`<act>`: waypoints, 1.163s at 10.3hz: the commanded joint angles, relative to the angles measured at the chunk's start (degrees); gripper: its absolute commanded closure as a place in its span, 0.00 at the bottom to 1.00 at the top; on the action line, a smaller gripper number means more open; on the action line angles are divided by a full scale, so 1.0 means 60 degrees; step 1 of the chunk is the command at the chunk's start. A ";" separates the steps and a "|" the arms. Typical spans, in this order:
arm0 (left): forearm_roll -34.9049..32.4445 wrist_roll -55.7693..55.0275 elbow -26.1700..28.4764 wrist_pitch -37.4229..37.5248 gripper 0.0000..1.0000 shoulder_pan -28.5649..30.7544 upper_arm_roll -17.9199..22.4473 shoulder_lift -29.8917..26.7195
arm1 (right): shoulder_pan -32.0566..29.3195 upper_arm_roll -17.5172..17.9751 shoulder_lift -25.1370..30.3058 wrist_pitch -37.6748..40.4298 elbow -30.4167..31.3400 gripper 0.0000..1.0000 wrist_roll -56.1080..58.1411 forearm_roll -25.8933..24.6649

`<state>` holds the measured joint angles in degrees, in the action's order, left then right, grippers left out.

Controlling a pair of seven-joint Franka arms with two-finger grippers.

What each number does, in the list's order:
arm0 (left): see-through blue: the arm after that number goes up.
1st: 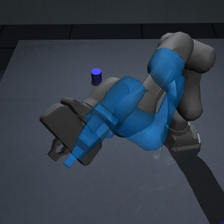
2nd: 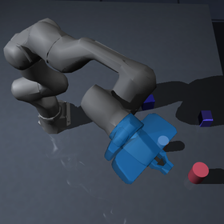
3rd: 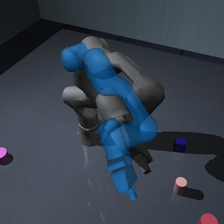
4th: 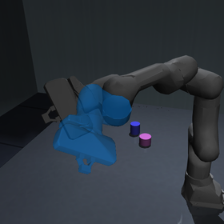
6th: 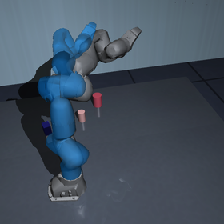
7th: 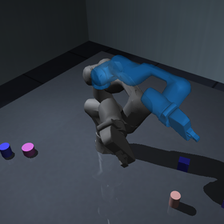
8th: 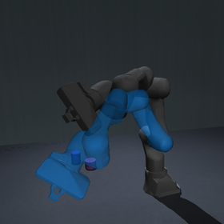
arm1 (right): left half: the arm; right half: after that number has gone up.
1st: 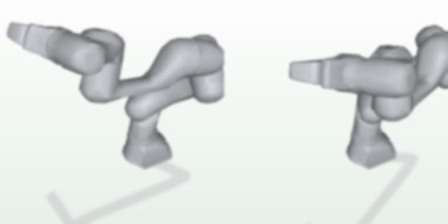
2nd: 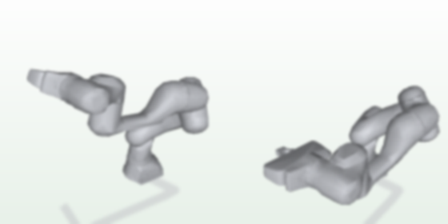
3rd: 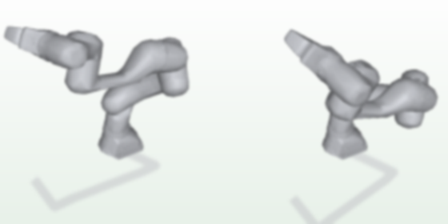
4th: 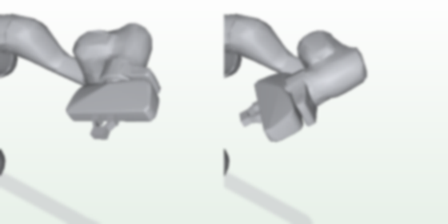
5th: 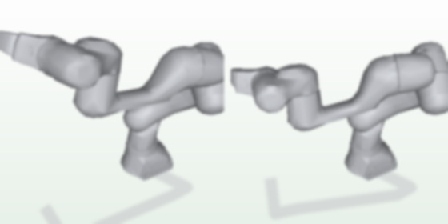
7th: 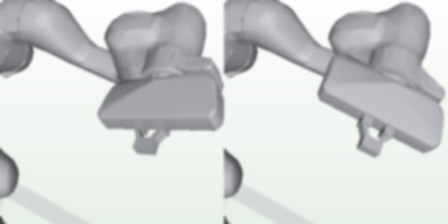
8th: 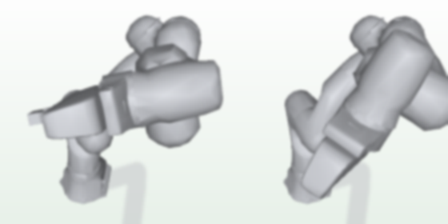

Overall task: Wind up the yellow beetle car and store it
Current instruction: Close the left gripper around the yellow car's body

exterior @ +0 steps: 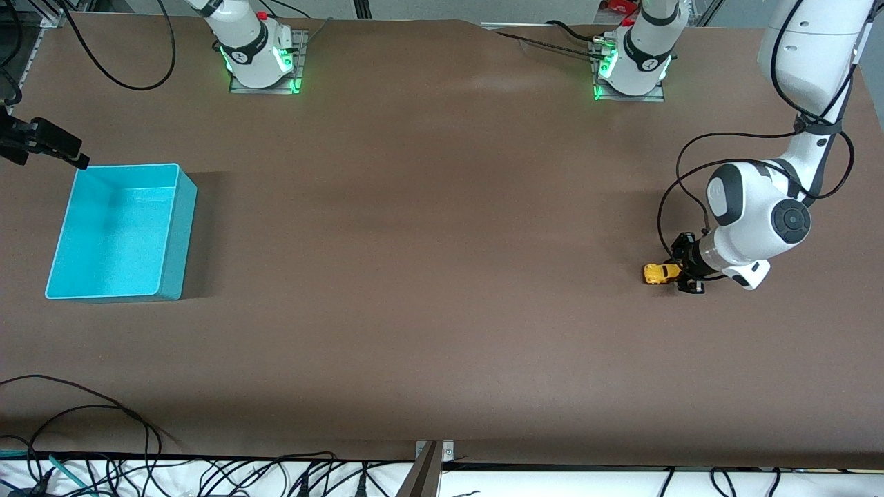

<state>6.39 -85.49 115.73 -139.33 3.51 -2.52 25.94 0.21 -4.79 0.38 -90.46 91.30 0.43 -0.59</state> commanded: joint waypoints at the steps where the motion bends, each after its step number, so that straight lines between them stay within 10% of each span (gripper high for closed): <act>1: -0.0099 -0.1040 -0.0025 0.0532 1.00 -0.0598 -0.0150 -0.0281 | -0.0020 -0.0095 0.0068 0.0120 -0.0084 0.00 -0.0012 -0.0004; 12: -0.0318 -0.1004 -0.0260 -0.0128 1.00 -0.0412 -0.0136 0.0906 | -0.0049 -0.0286 0.0054 0.0106 -0.0099 0.00 0.0046 0.0333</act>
<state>6.25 -94.52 115.14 -139.25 -1.28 -3.54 29.17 0.13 -6.40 0.44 -90.46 91.28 0.43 0.31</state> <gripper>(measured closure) 0.564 0.000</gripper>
